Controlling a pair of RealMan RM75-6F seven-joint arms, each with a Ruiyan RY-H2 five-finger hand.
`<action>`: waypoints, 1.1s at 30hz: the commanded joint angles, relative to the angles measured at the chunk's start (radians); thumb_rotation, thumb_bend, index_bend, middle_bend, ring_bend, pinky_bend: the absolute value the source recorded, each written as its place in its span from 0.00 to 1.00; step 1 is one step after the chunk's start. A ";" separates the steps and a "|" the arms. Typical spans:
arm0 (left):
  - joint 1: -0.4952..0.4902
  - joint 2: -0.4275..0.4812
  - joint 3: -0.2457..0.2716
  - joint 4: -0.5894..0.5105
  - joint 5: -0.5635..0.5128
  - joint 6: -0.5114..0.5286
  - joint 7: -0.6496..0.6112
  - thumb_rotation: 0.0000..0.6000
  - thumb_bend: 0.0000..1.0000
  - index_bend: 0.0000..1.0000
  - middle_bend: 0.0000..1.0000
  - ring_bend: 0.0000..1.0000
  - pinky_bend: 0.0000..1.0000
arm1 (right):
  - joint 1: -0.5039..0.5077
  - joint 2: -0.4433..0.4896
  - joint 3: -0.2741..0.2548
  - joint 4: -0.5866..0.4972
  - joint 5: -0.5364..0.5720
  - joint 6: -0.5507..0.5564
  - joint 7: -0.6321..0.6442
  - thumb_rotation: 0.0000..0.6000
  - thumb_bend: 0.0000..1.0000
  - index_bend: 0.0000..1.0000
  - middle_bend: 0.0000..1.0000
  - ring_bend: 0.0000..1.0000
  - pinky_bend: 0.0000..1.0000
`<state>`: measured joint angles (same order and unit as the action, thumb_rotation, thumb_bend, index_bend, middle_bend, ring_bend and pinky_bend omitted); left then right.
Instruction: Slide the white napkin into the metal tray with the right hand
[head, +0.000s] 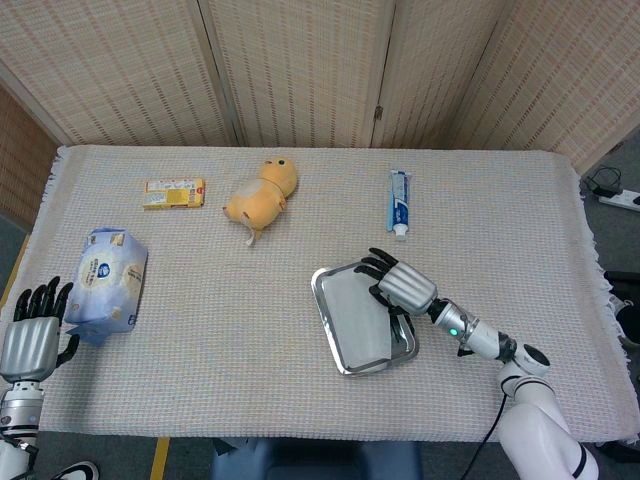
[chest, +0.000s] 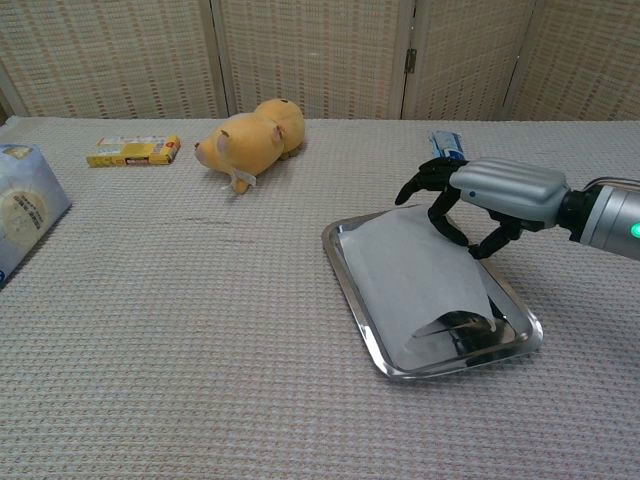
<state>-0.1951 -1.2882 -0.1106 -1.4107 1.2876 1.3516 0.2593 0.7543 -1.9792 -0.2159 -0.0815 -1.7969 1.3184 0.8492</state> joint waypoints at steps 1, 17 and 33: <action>0.000 0.001 0.000 -0.002 0.001 0.002 -0.001 1.00 0.48 0.00 0.00 0.00 0.00 | 0.005 0.001 -0.004 -0.001 -0.002 -0.016 -0.014 1.00 0.55 0.30 0.14 0.06 0.00; -0.001 0.002 0.001 0.003 0.010 0.005 -0.016 1.00 0.48 0.00 0.00 0.00 0.00 | 0.005 0.019 -0.015 -0.005 -0.010 -0.010 -0.063 1.00 0.52 0.00 0.06 0.00 0.00; -0.001 0.001 0.003 0.009 0.020 0.011 -0.024 1.00 0.48 0.00 0.00 0.00 0.00 | 0.013 0.032 -0.012 -0.013 -0.005 -0.021 -0.097 1.00 0.34 0.00 0.02 0.00 0.00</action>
<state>-0.1963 -1.2874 -0.1075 -1.4019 1.3073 1.3626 0.2355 0.7667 -1.9491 -0.2282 -0.0933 -1.8024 1.2935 0.7522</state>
